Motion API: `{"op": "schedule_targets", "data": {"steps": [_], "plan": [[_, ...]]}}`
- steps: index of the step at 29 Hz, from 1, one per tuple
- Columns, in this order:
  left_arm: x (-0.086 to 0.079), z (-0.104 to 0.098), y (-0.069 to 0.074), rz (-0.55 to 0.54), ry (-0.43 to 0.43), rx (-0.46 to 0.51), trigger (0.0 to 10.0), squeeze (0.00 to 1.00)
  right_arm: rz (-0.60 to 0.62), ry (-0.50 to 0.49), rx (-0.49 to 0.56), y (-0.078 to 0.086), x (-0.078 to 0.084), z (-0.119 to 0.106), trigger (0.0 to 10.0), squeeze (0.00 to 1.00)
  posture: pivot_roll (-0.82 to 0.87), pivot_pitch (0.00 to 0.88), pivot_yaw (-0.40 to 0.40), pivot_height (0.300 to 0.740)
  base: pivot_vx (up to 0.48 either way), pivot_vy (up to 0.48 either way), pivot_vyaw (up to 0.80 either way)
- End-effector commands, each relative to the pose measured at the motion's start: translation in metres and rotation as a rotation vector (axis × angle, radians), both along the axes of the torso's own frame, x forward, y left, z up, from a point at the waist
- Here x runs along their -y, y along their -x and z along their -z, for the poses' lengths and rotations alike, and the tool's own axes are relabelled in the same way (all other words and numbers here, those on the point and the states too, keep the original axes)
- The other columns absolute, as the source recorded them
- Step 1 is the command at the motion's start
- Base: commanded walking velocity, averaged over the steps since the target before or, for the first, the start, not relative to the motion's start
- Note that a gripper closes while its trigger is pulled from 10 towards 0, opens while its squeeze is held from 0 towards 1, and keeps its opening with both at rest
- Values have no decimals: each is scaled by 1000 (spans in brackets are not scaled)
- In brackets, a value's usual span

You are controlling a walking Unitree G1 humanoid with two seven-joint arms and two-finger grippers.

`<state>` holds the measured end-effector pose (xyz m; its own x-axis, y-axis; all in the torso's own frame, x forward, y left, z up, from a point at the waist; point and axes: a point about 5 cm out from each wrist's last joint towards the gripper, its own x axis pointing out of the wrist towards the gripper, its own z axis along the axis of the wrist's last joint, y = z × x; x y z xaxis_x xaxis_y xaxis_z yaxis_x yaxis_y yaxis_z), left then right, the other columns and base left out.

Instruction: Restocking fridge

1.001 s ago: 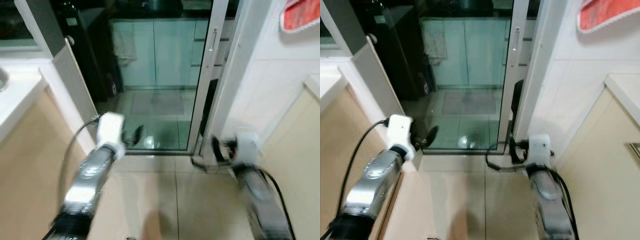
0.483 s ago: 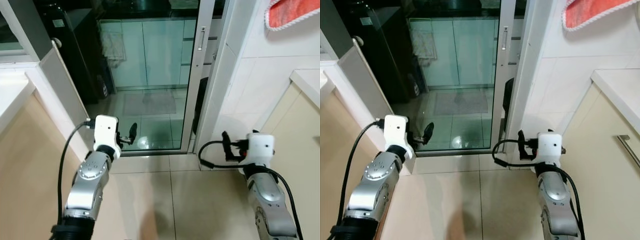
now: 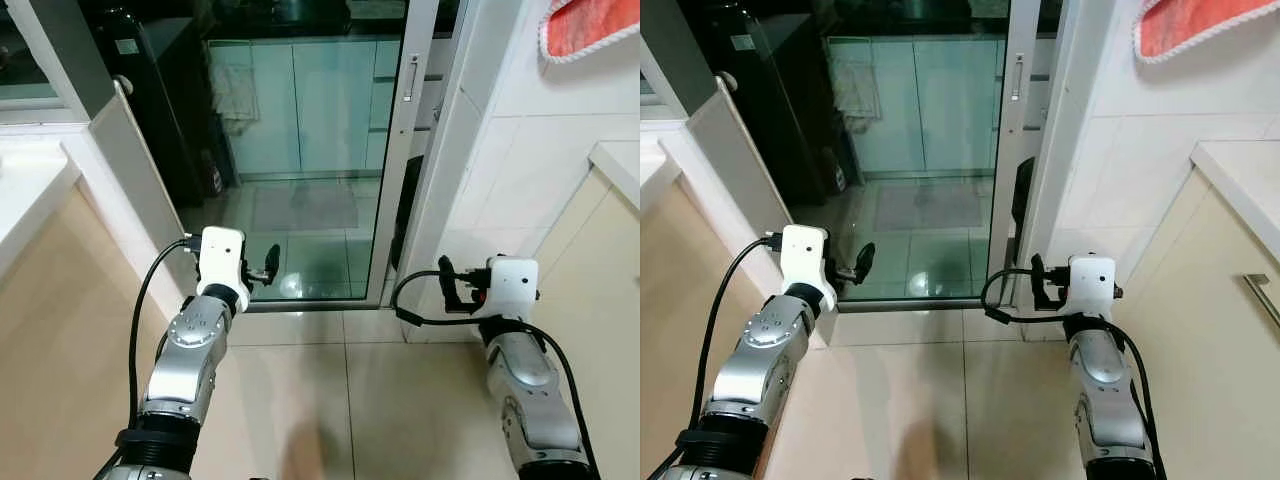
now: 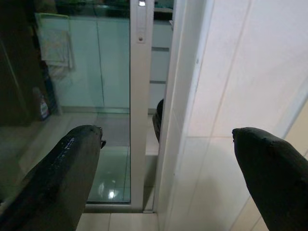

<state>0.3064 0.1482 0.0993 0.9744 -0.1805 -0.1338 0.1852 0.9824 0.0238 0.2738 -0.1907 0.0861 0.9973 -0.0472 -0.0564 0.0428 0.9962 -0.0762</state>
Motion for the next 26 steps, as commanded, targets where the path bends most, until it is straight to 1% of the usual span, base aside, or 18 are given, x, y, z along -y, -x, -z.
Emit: {"op": "schedule_targets", "data": {"steps": [1,3,5,12,19,26], "plan": [[1,-8,-1,18,0,30,10000,0,16,-13,-9,-2,1,0,10000,0,-129,0,83,740,0,0,0],[3,-12,0,26,-10,58,10000,0,2,-12,-27,3,-3,4,10000,0,-126,0,77,740,0,0,0],[3,-13,-1,12,13,58,10000,0,0,-12,-33,4,-4,6,10000,0,-127,0,75,740,-146,0,0],[4,-13,-1,14,21,52,10000,0,16,-16,-49,6,-4,9,10000,0,-133,0,85,740,-362,0,0],[8,-15,-5,23,34,55,10000,0,34,-16,-66,7,-2,13,10000,0,-151,0,96,740,-338,0,0],[11,-15,-4,22,44,57,10000,0,39,-14,-73,7,0,14,10000,0,-153,0,94,740,-334,0,0]]}}
